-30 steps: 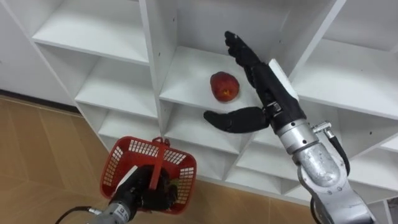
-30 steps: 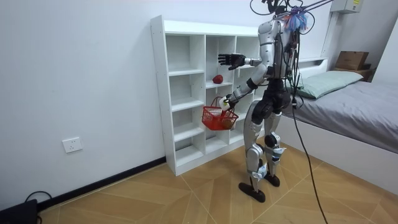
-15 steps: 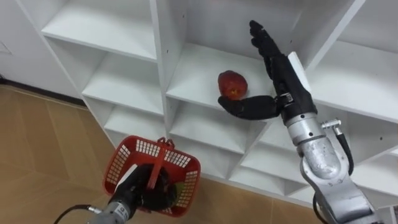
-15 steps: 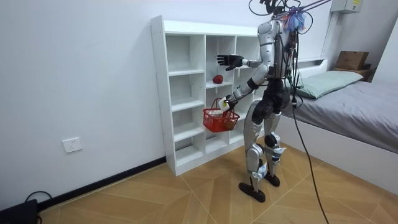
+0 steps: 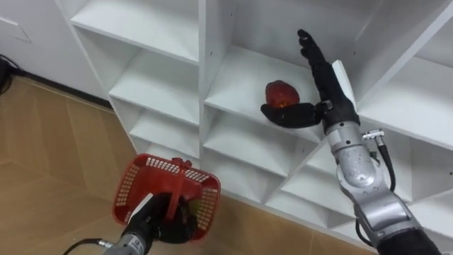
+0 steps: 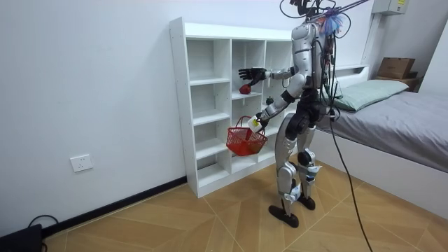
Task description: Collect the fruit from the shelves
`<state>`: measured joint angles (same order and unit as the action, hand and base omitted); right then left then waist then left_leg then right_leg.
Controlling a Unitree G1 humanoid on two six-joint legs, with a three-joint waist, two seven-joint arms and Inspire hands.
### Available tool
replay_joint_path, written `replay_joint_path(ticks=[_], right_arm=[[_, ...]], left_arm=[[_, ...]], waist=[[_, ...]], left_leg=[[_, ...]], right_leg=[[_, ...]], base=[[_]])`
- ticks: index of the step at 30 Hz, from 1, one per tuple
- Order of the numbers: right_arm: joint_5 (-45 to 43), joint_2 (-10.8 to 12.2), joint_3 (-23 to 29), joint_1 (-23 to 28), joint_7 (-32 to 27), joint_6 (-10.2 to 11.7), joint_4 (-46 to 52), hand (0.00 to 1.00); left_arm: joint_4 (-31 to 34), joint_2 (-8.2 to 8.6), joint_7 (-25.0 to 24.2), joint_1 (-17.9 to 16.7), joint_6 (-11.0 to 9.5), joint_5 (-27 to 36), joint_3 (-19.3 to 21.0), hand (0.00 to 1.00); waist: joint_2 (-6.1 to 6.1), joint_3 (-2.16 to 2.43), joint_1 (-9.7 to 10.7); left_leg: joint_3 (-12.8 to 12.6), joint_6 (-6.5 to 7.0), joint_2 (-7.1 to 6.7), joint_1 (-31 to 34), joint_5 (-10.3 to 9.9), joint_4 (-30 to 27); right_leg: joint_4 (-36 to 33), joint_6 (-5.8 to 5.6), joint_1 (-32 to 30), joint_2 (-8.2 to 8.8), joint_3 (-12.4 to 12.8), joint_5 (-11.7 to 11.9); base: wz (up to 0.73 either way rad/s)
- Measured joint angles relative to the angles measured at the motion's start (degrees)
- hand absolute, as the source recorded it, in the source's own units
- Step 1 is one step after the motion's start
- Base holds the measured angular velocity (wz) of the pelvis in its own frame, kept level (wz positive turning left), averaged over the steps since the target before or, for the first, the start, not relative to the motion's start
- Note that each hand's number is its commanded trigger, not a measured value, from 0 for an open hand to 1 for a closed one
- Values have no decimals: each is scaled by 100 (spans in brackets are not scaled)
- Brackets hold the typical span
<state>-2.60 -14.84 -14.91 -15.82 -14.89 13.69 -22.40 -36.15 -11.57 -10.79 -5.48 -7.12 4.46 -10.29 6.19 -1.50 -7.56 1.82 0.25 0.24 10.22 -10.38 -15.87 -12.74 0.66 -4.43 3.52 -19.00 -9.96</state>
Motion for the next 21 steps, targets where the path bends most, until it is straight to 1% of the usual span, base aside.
replay_joint_path(ticks=[1,4,9,13,15,17,21], right_arm=[[1,0,2,-7,-61,0,-85,0],[2,4,-9,-23,-86,-7,-329,0],[7,4,-7,-52,-214,-74,-401,0],[10,16,2,-174,-305,-76,-603,0],[13,24,1,-177,-359,-75,-674,0],[8,60,-1,-258,-393,-75,-896,0],[24,87,0,-421,-453,-74,-1198,0]], left_arm=[[0,29,0,6,25,0,4,100],[2,105,-2,29,65,4,3,100],[3,184,-6,194,77,38,3,100],[2,189,-11,239,78,38,2,100],[2,189,-10,238,80,37,-10,100],[2,184,-9,244,80,37,-18,100],[2,177,0,292,80,37,-39,100]], waist=[[1,1,-55],[2,0,-131],[2,-1,-205],[-2,-4,-237],[-13,-12,-234],[-36,-31,-235],[-42,-35,-232]], left_leg=[[-2,2,0,2,7,3],[-2,11,-2,28,17,-1],[-12,13,-2,209,19,-99],[-13,18,0,380,25,-182],[-7,27,-1,415,40,-179],[3,32,-4,446,44,-164],[13,39,-12,544,69,-165]], right_leg=[[0,0,-9,28,2,0],[-5,-5,-33,46,-6,-2],[-66,-11,-186,58,-15,-6],[-129,-10,-342,59,-16,-6],[-151,-10,-371,59,-28,-6],[-181,-11,-405,63,-15,-6],[-186,-11,-498,65,-9,-5]], base=[[0],[0],[1],[1],[5],[0],[2]])
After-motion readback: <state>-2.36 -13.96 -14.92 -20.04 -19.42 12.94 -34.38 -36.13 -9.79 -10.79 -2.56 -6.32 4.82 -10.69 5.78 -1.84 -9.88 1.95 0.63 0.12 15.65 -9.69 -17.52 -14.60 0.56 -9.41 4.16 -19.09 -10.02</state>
